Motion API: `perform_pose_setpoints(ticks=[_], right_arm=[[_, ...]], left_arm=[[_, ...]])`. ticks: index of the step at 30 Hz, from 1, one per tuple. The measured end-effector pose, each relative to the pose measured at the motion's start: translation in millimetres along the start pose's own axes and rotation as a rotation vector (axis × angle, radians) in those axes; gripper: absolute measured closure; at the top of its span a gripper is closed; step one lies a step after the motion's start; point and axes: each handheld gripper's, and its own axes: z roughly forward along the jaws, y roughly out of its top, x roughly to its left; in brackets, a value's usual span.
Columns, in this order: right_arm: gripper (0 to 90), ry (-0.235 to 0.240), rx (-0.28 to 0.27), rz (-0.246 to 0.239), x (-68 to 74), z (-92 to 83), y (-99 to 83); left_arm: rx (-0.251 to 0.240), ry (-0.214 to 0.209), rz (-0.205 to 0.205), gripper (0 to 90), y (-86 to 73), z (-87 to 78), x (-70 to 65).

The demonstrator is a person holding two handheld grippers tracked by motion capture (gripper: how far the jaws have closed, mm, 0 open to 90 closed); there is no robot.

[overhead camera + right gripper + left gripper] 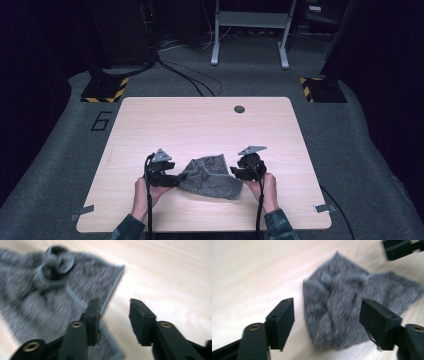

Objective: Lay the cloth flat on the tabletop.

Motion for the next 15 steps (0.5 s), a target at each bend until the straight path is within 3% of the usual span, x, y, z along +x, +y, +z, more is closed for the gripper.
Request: perform_pose_setpoints(ticks=[2, 4, 5, 6, 9, 10, 12, 13, 14, 15], right_arm=[[52.0, 0.007, 0.008, -0.015, 0.6, 4.9, 4.8], [45.8, 0.027, 0.035, -0.052, 9.8, 27.1, 15.6], [45.8, 0.027, 0.035, -0.052, 9.8, 27.1, 15.6], [46.0, 0.031, 0.046, -0.071, 15.0, 38.6, 19.2], [49.7, 0.02, 0.058, -0.089, 22.0, 52.2, 22.3], [52.9, 0.027, 0.068, -0.105, 22.1, 54.9, 22.6], [63.8, 0.015, 0.084, -0.108, 24.0, 59.3, 21.5], [63.8, 0.015, 0.084, -0.108, 24.0, 59.3, 21.5], [72.5, 0.009, 0.095, -0.114, 23.6, 62.0, 18.8], [72.5, 0.009, 0.095, -0.114, 23.6, 62.0, 18.8]], left_arm=[[-0.009, -0.001, 0.019, 26.0, 8.0, 0.9, -4.0], [-0.001, 0.001, 0.05, 26.0, 18.9, 9.4, -12.6], [0.015, -0.007, 0.066, 26.0, 22.4, 14.4, -15.5], [0.061, -0.015, 0.096, 26.5, 28.2, 30.8, -23.8], [0.113, -0.024, 0.111, 28.9, 29.6, 47.9, -28.8], [0.158, -0.016, 0.135, 36.2, 27.3, 60.3, -32.2], [0.173, -0.038, 0.145, 53.9, 20.9, 67.9, -34.0], [0.173, -0.038, 0.145, 64.6, 20.9, 67.9, -34.0], [0.175, -0.062, 0.152, 71.2, 13.7, 69.1, -34.7], [0.175, -0.062, 0.152, 75.8, 13.7, 69.1, -34.7]])
